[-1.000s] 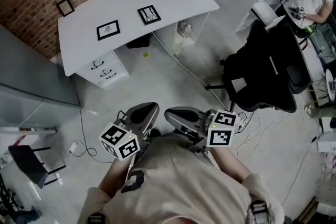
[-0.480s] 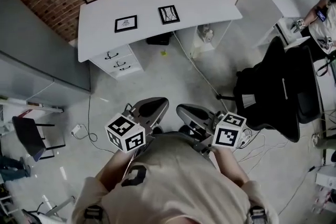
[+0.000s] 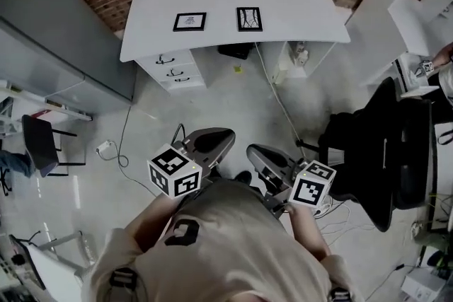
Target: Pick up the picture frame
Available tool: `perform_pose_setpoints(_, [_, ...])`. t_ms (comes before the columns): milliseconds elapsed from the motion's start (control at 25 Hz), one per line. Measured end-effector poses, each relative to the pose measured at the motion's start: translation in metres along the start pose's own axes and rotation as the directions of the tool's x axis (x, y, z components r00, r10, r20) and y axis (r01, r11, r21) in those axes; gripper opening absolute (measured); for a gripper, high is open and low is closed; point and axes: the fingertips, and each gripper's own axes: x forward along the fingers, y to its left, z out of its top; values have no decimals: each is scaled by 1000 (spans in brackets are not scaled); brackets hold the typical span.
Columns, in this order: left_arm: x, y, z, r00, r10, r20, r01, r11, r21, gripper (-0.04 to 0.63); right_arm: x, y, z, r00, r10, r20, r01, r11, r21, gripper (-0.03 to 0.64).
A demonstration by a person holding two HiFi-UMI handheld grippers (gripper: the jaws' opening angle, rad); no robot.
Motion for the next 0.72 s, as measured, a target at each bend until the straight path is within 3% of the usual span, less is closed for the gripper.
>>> perform_pose_setpoints(320, [-5,25,11,999,35,33,-34,999,-15,17,21,-17,0,998,-5,-55,8,999,53,5])
perform_pose_setpoints(560, [-16,76,16,997,54,63,-49,995,-85,17,59,-27,9,994,-44,-104,49,998,39,5])
perform_pose_setpoints(720, [-13,109,31,996,29,84,-20,994,-106,17,84,-40,22,990,-85,-114,90,995,45,5])
